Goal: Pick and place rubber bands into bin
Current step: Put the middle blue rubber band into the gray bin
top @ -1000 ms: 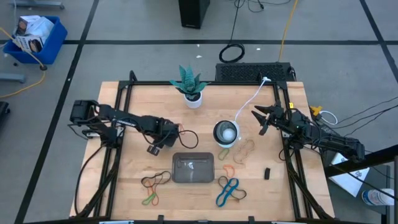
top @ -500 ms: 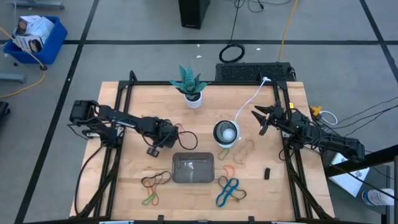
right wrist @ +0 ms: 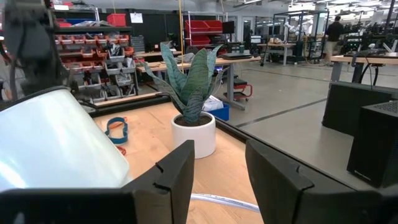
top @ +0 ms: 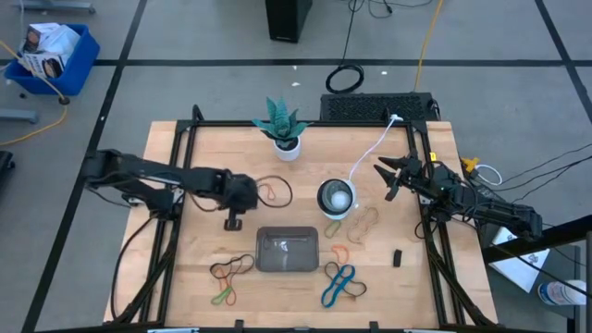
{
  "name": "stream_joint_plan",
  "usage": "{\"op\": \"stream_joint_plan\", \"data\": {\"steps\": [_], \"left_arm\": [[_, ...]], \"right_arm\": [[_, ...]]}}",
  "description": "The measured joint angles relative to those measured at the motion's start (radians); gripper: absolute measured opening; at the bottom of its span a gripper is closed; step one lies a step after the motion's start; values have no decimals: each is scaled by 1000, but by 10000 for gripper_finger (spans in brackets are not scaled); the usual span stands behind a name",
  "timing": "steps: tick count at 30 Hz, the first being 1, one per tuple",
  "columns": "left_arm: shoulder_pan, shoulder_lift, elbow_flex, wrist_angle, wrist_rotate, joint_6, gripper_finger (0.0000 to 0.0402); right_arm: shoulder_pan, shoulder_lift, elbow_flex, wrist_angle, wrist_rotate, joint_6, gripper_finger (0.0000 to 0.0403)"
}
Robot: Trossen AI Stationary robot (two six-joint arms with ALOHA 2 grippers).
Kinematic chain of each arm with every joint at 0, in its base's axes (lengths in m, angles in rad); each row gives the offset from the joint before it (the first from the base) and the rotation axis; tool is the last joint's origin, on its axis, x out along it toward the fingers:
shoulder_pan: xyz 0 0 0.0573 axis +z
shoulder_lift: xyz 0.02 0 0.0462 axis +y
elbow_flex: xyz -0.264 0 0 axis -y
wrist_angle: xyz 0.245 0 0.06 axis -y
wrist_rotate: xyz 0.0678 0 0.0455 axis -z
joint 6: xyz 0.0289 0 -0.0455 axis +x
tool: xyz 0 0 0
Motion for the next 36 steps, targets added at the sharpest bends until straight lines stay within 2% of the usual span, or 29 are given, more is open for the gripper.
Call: {"op": "stream_joint_plan", "data": {"steps": [6, 9, 12, 16, 22, 26, 32, 36], "left_arm": [[0, -215, 0, 171, -24, -241, 1], [0, -308, 1, 333, -19, -291, 1], [-1, -377, 1, 526, 47, -293, 1], [-21, -414, 3, 718, 115, -283, 1], [-85, -351, 4, 733, 141, -248, 1], [-108, -269, 104, 598, 158, -246, 1], [-165, -72, 401, 145, 86, -188, 0], [-191, 73, 568, -95, 36, -181, 0]], "right_arm": [[0, 0, 0, 2, 1, -7, 141], [0, 0, 0, 3, 1, -7, 141], [0, 0, 0, 4, 2, -7, 141], [0, 0, 0, 5, 2, -7, 141], [0, 0, 0, 5, 3, -8, 141], [0, 0, 0, 6, 4, -22, 141], [0, 0, 0, 6, 4, -34, 141], [0, 0, 1, 6, 4, -34, 141]]}}
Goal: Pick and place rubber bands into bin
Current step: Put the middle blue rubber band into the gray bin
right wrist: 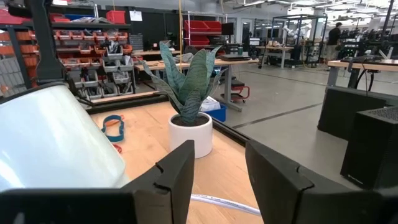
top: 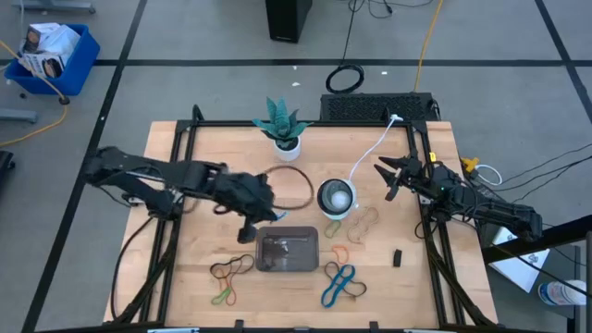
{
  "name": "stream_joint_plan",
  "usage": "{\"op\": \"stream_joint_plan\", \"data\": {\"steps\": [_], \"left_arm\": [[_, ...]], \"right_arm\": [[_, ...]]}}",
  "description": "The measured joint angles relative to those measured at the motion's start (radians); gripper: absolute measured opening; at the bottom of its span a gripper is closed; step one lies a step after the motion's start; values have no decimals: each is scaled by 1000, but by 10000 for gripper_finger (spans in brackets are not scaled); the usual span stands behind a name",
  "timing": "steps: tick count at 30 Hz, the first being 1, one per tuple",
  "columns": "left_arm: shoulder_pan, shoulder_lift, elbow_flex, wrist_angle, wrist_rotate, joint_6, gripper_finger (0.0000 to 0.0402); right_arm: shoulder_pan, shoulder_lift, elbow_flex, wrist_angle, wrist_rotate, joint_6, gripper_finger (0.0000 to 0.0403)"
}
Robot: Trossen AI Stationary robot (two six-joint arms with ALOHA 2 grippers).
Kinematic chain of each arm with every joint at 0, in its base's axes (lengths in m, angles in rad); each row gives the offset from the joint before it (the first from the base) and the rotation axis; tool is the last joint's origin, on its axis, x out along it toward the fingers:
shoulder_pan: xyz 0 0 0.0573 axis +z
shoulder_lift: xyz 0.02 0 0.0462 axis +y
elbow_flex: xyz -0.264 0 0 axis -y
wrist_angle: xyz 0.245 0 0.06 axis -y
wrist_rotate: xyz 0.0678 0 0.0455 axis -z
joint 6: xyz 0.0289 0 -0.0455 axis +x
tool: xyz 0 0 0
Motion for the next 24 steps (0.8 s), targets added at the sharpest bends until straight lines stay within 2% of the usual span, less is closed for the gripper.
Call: {"op": "stream_joint_plan", "data": {"steps": [5, 15, 24], "left_arm": [[-19, 168, 83, -180, -11, 1, 0], [-46, 426, 86, -209, 71, 33, 0], [-51, 559, 86, -208, 100, 31, 2]], "right_arm": [[0, 0, 0, 0, 0, 0, 141], [0, 0, 0, -3, 0, 0, 141], [0, 0, 0, -5, -4, 0, 141]]}}
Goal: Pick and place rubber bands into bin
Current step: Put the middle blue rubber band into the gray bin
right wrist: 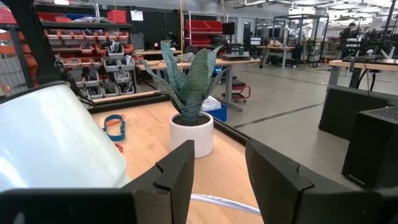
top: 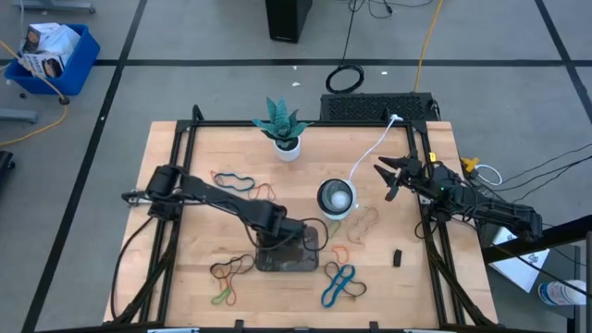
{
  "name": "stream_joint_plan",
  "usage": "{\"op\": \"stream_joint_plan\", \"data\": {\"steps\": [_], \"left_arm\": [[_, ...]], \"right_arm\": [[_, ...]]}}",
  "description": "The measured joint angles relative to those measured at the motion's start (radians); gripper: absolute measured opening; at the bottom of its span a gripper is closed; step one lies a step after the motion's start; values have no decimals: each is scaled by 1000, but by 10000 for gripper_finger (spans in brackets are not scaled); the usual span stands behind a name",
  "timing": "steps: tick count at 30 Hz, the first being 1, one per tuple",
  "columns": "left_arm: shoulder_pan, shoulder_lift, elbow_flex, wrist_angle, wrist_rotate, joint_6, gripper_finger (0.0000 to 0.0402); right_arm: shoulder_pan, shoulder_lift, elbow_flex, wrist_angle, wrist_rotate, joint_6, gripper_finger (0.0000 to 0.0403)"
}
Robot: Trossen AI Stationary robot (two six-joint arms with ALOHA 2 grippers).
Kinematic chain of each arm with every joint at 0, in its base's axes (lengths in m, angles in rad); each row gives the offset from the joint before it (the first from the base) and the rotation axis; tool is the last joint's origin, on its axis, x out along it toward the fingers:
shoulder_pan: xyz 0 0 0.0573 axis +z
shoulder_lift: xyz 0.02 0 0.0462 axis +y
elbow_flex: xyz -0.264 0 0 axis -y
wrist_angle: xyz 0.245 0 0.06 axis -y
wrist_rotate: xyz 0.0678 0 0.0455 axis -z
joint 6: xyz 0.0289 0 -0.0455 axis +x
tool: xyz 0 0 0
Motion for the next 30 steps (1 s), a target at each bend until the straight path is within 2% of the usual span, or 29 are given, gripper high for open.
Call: {"op": "stream_joint_plan", "data": {"steps": [23, 26, 30], "left_arm": [[-5, 14, 0, 12, -32, -58, 8], [-5, 14, 0, 18, -33, -71, 20], [-5, 14, 0, 21, -53, -82, 61]], "right_arm": [[0, 0, -1, -2, 0, 0, 141], [0, 0, -1, -2, -1, 0, 141], [0, 0, -1, -2, 0, 0, 141]]}}
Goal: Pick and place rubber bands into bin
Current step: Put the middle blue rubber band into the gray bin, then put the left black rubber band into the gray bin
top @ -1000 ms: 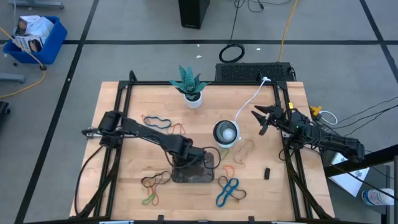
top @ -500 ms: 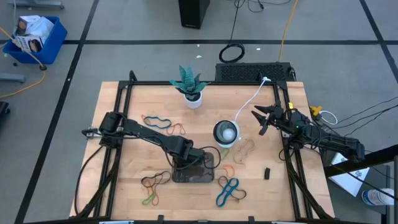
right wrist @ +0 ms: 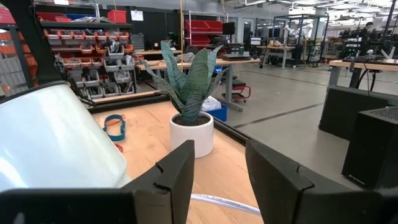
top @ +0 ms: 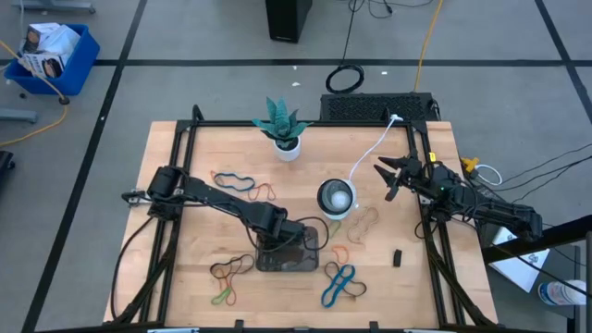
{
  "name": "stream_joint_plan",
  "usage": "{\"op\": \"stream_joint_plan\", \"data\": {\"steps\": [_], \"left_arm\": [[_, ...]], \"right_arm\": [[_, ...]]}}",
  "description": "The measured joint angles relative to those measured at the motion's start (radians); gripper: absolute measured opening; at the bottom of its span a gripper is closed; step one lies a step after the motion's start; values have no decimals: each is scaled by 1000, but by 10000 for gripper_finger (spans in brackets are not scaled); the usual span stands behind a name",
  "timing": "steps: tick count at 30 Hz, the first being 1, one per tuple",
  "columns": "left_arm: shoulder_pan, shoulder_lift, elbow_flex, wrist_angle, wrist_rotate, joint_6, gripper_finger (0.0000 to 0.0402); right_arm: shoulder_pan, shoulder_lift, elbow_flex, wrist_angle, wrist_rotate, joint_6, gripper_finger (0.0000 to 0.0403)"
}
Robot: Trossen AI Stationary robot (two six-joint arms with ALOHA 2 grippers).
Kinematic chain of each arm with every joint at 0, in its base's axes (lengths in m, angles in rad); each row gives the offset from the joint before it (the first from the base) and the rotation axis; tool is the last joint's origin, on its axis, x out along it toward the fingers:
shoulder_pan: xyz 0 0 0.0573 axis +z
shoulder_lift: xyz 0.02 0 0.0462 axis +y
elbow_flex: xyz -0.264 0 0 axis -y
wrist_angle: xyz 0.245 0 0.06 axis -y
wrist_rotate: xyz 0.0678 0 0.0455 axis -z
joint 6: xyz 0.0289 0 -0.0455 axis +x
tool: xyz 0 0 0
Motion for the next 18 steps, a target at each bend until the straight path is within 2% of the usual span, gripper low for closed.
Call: {"op": "stream_joint_plan", "data": {"steps": [9, 13, 18], "left_arm": [[0, 0, 0, 0, -22, -3, 177], [0, -21, 0, -1, 7, 2, 203], [0, -121, 0, 20, 17, 12, 218]], "right_arm": [[0, 0, 0, 0, 0, 0, 141], [0, 0, 0, 0, 0, 0, 141], [0, 0, 0, 0, 0, 0, 141]]}}
